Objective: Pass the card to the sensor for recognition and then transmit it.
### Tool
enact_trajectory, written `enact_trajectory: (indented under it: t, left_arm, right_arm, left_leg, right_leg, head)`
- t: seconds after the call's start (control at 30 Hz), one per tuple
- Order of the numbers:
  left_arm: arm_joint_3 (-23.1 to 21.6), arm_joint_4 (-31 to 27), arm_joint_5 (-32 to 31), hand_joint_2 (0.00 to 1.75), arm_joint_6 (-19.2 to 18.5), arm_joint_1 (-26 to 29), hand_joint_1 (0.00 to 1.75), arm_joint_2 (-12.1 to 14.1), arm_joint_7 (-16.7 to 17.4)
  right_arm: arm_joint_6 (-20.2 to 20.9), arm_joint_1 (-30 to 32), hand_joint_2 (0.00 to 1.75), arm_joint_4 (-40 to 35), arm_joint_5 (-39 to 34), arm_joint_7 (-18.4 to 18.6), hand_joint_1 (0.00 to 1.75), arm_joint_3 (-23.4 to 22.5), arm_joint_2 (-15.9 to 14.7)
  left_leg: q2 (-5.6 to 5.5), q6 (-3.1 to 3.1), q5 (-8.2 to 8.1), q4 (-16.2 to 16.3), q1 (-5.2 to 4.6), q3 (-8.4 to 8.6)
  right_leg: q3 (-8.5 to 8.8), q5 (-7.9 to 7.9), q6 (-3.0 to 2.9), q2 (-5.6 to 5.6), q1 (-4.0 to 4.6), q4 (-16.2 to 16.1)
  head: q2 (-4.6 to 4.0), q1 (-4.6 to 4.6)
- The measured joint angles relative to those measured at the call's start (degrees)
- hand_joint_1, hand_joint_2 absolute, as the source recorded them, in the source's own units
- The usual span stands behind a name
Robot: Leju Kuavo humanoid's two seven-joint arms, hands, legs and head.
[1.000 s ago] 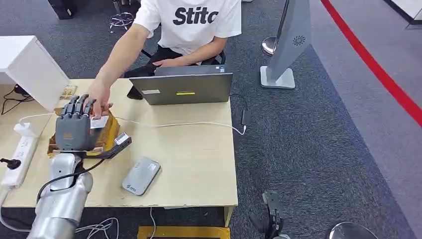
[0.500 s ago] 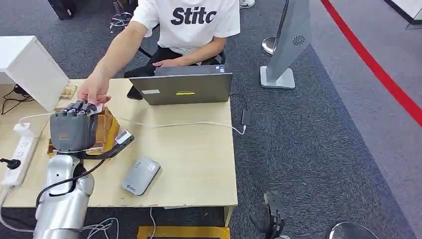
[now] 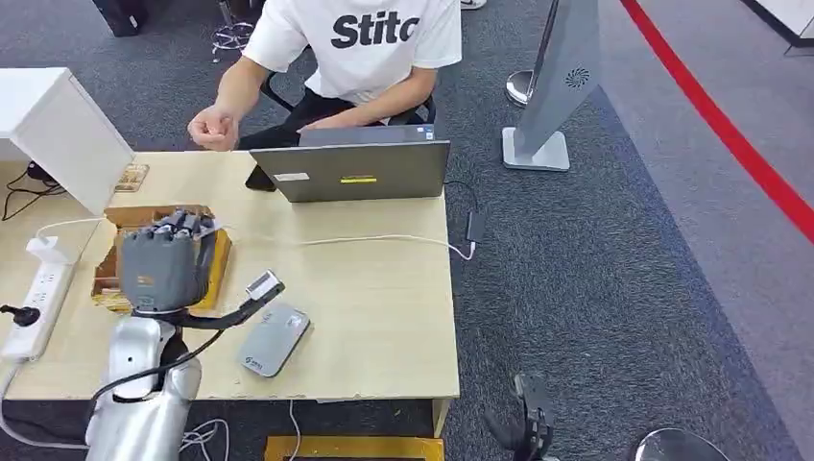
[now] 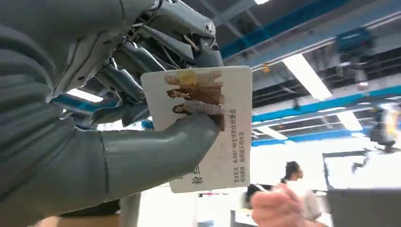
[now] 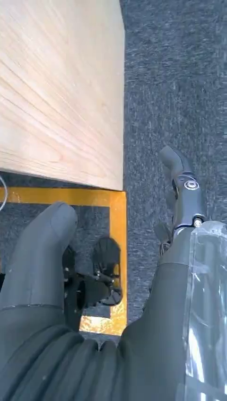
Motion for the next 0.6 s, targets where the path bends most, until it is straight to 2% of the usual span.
enact_trajectory:
  t: [0.27, 0.33, 0.47, 0.6]
  left_arm:
    - [-4.92, -0.22, 0.26, 1.75, -0.07, 7.06, 1.75, -1.51, -0.94]
    - [-5.71, 2.43, -0.68, 1.75, 0.64, 8.23, 1.75, -1.77, 0.03]
    - [-5.71, 11.63, -1.05, 1.75, 3.74, 8.52, 1.75, -1.75, 1.90]
    - [-5.29, 18.81, 0.57, 1.75, 4.81, 8.37, 1.75, -1.38, 1.66]
  right_arm:
    - [-1.12, 0.69, 1.75, -0.07, -0.66, -0.66, 0.00, -1.20, -0.44]
    - [-1.22, 0.85, 1.75, -0.09, -0.77, -1.07, 0.00, -1.47, -0.52]
    - [-1.20, 1.15, 1.75, -0.17, -0.63, -1.33, 0.00, -1.64, -0.72]
    - [-0.46, 1.30, 1.75, -0.24, -0.94, -1.84, 0.00, -2.21, -0.76]
  left_leg:
    - [0.00, 0.00, -0.10, 0.00, -0.02, 0.02]
    - [0.00, 0.00, -0.12, 0.00, -0.02, 0.02]
    - [0.01, -0.01, -0.13, 0.00, -0.01, 0.02]
    - [0.00, -0.02, -0.12, -0.01, 0.00, 0.02]
  right_leg:
    - [0.00, -0.07, 0.06, 0.01, -0.02, -0.01]
    - [0.00, -0.08, 0.06, 0.01, -0.03, -0.01]
    - [0.00, -0.09, 0.03, 0.02, -0.02, -0.01]
    - [0.00, -0.09, 0.02, 0.02, -0.01, -0.01]
  head:
    - [0.00, -0.02]
    - [0.00, -0.02]
    - [0.00, -0.02]
    - [0.00, -0.02]
